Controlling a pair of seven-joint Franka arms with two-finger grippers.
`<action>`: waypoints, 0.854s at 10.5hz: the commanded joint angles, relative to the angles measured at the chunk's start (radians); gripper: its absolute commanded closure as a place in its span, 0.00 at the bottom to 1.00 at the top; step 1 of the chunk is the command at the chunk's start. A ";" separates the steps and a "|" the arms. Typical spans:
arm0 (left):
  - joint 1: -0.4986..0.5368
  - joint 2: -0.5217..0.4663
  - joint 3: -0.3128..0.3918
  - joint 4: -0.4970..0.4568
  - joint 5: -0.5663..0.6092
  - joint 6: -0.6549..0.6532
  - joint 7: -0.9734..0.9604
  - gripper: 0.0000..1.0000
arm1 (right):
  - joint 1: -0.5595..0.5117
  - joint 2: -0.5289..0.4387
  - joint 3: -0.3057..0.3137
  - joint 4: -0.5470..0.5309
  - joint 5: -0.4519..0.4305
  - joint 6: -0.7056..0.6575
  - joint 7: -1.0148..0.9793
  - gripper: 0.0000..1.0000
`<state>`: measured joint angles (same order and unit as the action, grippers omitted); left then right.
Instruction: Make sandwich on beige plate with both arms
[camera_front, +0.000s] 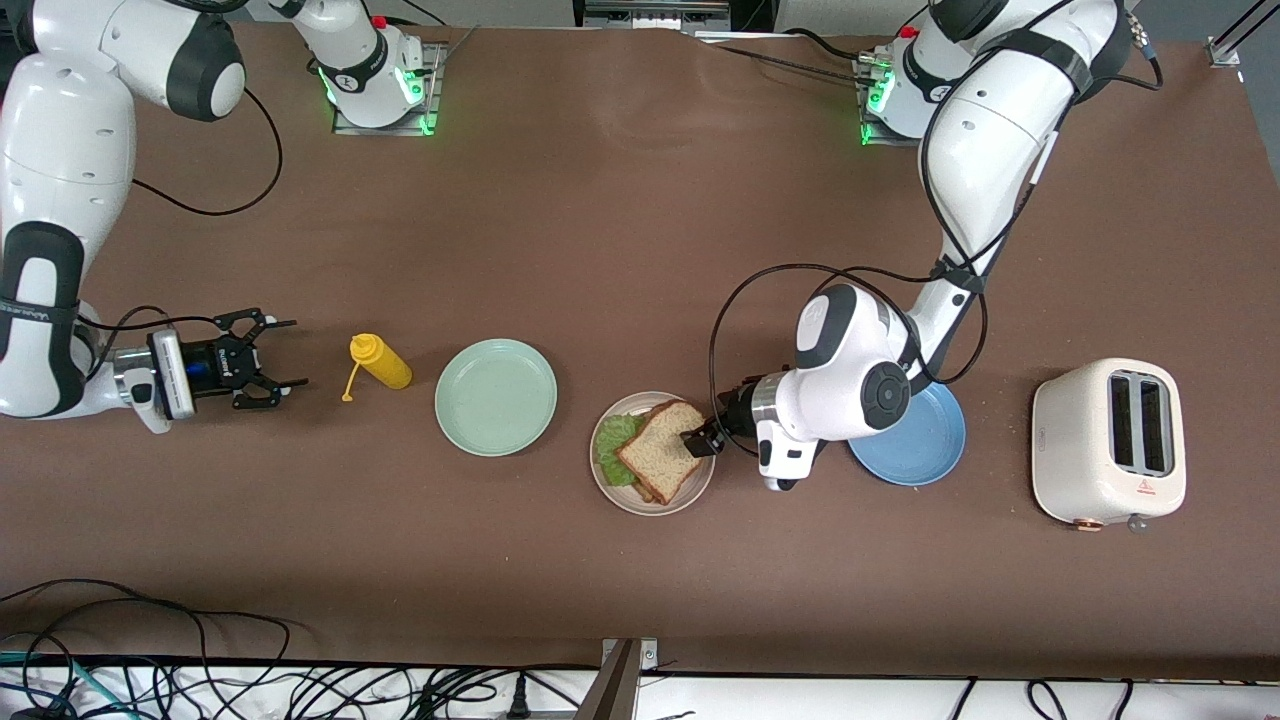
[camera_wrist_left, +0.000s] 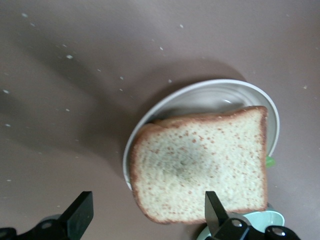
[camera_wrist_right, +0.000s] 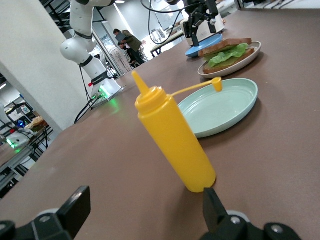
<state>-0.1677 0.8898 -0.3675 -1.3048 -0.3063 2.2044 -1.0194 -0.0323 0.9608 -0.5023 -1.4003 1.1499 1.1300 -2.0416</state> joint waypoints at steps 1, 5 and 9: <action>0.034 -0.076 0.024 0.001 0.031 -0.101 0.001 0.03 | 0.018 -0.059 -0.008 0.075 -0.044 -0.010 0.241 0.00; 0.128 -0.274 0.024 -0.001 0.315 -0.242 0.005 0.03 | 0.072 -0.080 -0.010 0.236 -0.042 0.002 0.651 0.00; 0.232 -0.443 0.022 0.002 0.437 -0.426 0.262 0.04 | 0.112 -0.085 0.002 0.290 -0.035 0.036 0.895 0.00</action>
<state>0.0308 0.5239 -0.3482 -1.2702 0.1037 1.8339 -0.8795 0.0597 0.8715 -0.5018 -1.1350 1.1257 1.1492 -1.2135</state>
